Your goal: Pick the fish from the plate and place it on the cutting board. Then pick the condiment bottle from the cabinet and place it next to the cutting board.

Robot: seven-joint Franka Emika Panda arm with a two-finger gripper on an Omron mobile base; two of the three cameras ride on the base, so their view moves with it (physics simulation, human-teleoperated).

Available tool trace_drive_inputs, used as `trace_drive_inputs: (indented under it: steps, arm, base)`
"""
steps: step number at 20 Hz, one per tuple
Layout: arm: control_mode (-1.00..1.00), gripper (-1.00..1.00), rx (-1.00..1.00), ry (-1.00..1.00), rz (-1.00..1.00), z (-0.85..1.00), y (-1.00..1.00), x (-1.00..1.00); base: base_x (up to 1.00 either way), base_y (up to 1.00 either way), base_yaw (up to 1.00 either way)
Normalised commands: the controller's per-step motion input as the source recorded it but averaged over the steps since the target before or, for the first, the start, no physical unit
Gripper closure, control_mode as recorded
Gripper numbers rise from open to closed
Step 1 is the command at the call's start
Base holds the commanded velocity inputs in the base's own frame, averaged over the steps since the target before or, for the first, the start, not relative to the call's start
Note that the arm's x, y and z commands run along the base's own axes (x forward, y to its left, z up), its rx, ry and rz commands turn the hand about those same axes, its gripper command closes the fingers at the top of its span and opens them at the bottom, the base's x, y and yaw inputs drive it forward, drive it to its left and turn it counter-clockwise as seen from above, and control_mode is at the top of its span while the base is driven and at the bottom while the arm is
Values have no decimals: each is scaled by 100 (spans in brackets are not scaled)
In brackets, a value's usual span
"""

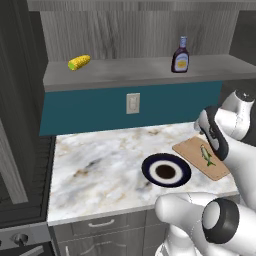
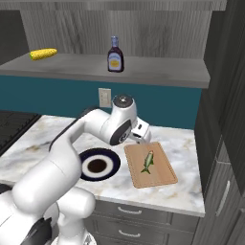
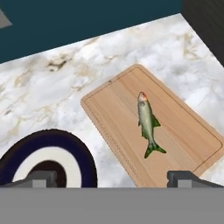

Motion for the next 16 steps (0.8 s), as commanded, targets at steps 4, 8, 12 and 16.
trace_drive_inputs:
  steps: [4,8,12,16]
  arm:
    - [-100,-100,15,0,-8,9,8,-14]
    - [-100,-100,18,0,-9,7,5,-15]
    - [-100,-100,20,0,-11,3,3,-15]
    - [-100,-100,21,0,-13,0,7,-12]
  base:
    - [0,0,0]
    - [0,0,0]
    - [0,0,0]
    - [0,0,0]
